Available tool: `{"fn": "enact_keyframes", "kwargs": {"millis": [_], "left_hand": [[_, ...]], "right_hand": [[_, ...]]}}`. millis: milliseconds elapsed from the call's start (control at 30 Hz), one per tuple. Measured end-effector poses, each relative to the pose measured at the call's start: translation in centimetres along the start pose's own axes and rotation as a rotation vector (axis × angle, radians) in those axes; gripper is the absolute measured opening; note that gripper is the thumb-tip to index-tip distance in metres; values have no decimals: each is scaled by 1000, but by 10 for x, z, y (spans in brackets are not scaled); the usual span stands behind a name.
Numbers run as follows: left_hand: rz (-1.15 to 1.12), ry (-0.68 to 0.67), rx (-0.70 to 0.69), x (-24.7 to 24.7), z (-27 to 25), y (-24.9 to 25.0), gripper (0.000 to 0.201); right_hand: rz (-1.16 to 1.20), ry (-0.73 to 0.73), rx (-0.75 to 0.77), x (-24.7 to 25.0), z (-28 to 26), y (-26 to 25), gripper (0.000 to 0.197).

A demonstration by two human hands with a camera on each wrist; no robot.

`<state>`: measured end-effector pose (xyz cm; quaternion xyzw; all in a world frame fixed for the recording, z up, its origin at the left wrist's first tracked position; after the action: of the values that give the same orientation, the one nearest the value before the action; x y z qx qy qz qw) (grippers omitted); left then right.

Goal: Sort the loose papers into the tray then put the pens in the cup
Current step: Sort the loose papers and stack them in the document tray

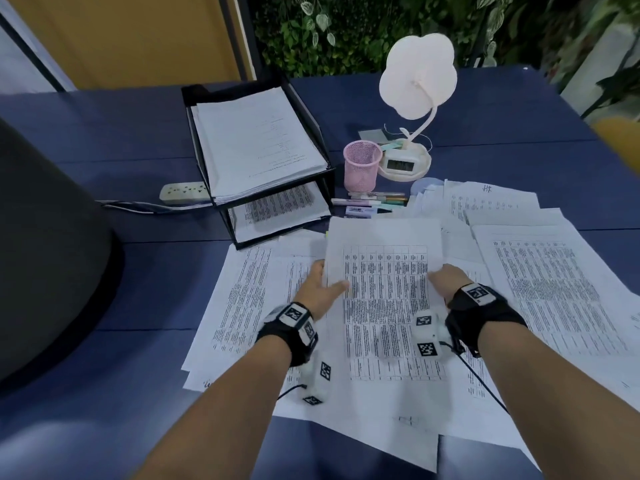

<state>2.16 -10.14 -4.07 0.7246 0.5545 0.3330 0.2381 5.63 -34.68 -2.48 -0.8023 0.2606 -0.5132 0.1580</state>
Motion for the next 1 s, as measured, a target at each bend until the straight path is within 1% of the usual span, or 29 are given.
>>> {"fn": "enact_keyframes", "kwargs": {"millis": [33, 67, 100, 133, 167, 200, 233, 300, 333, 367, 400, 467, 500, 567, 667, 733, 800, 867, 933, 1000], "left_hand": [[10, 8, -29, -5, -3, 4, 58], [-2, 31, -57, -6, -3, 8, 49], [-31, 56, -72, -4, -2, 10, 46], [-62, 76, -85, 0, -2, 14, 45], [-106, 92, -94, 5, -3, 18, 44], [-138, 105, -108, 11, -1, 21, 40], [-167, 113, -123, 16, -1, 26, 36], [-210, 118, -126, 24, 2, 33, 35], [-220, 107, -126, 26, 1, 36, 35], [-219, 86, -118, 26, 2, 38, 35], [-202, 77, -108, 25, 3, 39, 38], [-178, 132, -108, 29, 3, 40, 45], [-188, 185, -128, 34, 0, 45, 46], [-235, 279, -191, 44, -10, 57, 42], [-300, 361, -297, 61, -30, 82, 38], [-393, 379, -381, 74, -43, 99, 41], [-435, 400, -465, 83, -55, 116, 47], [-436, 394, -548, 87, -62, 129, 48], [-413, 387, -544, 88, -56, 129, 49], [-383, 396, -528, 91, -48, 123, 38]], "right_hand": [[-24, -25, 22, 0, 0, 1, 38], [15, -35, 30, -2, -2, 2, 38], [96, -15, -26, -2, 1, 6, 38], [254, 46, -61, -4, 3, 13, 38], [354, 104, -75, -5, 7, 19, 40], [401, 127, -54, -6, 8, 20, 41], [534, 145, -69, -9, 9, 22, 37], [539, 89, -21, -13, 10, 14, 9], [514, 86, 16, -11, 12, 9, 8], [528, 100, 51, -10, 14, 4, 10], [535, 122, 88, -7, 15, -2, 16], [554, 218, 160, 2, 16, -15, 26], [561, 271, 196, 8, 15, -23, 25], [588, 363, 265, 23, 9, -42, 18], [632, 448, 400, 48, -5, -80, 11], [659, 504, 517, 65, -18, -106, 16], [718, 553, 606, 78, -31, -127, 24], [769, 577, 639, 82, -34, -136, 17], [761, 581, 635, 80, -34, -140, 16], [754, 566, 600, 73, -30, -136, 20]]}}
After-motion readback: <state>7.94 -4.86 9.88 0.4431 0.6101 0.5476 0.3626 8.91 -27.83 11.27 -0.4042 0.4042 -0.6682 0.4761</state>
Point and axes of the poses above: each hand's wrist, its own z-axis towards the middle knuckle, its own x-axis out of the back of the hand, y = z × x, the point moved 8 cm from there along z, towards the middle knuckle, and after that the axes turned 15 degrees about x, right-handed, at the moved point
